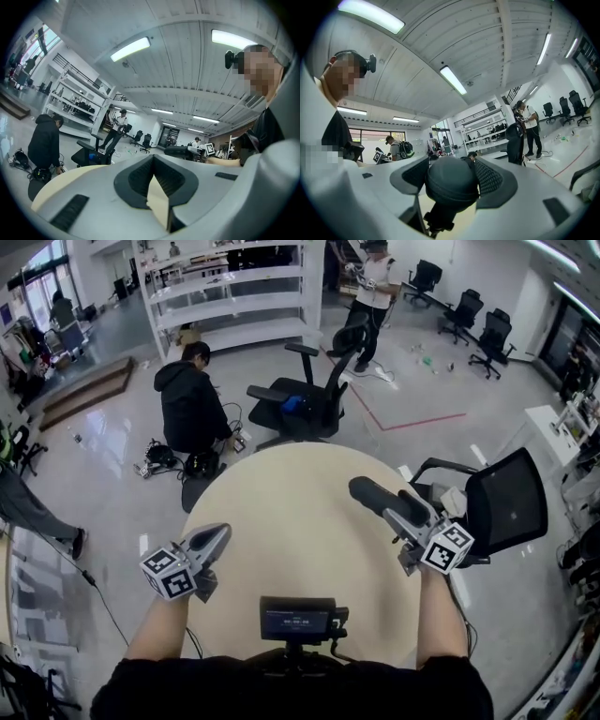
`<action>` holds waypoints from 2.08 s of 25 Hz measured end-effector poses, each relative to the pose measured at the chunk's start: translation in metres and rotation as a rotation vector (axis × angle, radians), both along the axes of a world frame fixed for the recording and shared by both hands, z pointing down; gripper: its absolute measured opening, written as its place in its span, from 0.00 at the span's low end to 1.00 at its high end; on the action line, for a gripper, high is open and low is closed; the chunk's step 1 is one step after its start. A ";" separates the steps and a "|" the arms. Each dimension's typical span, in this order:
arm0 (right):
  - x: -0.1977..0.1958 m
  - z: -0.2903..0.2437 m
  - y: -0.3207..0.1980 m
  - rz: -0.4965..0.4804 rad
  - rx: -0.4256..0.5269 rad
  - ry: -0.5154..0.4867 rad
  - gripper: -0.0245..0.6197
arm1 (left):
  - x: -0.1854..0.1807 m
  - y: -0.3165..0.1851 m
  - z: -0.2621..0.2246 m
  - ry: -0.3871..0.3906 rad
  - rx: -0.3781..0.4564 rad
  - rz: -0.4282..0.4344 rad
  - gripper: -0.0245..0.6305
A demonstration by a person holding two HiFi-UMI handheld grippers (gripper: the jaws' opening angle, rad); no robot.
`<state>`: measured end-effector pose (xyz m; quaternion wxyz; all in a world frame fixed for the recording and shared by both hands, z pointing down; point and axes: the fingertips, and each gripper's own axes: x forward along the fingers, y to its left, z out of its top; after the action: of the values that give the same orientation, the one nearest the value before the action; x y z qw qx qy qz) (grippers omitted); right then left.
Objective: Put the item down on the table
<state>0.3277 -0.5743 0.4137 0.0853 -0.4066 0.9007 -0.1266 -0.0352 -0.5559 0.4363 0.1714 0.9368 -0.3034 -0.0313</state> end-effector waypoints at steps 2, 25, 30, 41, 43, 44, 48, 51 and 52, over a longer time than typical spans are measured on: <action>0.005 0.001 -0.022 0.000 0.014 0.008 0.53 | 0.001 -0.025 -0.003 0.003 0.007 -0.006 0.04; 0.025 0.144 -0.260 0.026 0.001 0.086 0.53 | 0.077 -0.247 0.160 -0.034 -0.025 0.067 0.04; 0.019 0.185 -0.302 0.002 -0.003 0.133 0.53 | 0.089 -0.255 0.196 -0.065 -0.017 0.101 0.04; -0.004 0.253 -0.367 -0.035 -0.034 0.270 0.53 | 0.094 -0.265 0.208 -0.070 0.075 0.155 0.04; -0.004 0.259 -0.373 -0.034 -0.037 0.286 0.53 | 0.095 -0.263 0.208 -0.065 0.085 0.162 0.04; -0.005 0.261 -0.376 -0.035 -0.039 0.295 0.53 | 0.095 -0.264 0.209 -0.061 0.085 0.163 0.04; -0.007 0.280 -0.380 -0.038 -0.052 0.346 0.53 | 0.094 -0.266 0.220 -0.060 0.074 0.164 0.04; -0.012 0.302 -0.380 -0.056 -0.080 0.388 0.53 | 0.093 -0.266 0.227 -0.064 0.070 0.160 0.04; -0.014 0.313 -0.379 -0.067 -0.101 0.418 0.53 | 0.093 -0.266 0.228 -0.065 0.068 0.159 0.04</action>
<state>0.3142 -0.9532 0.7265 -0.1278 -0.3976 0.9044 -0.0874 0.0577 -0.8221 0.6646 0.1317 0.9637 -0.2323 0.0026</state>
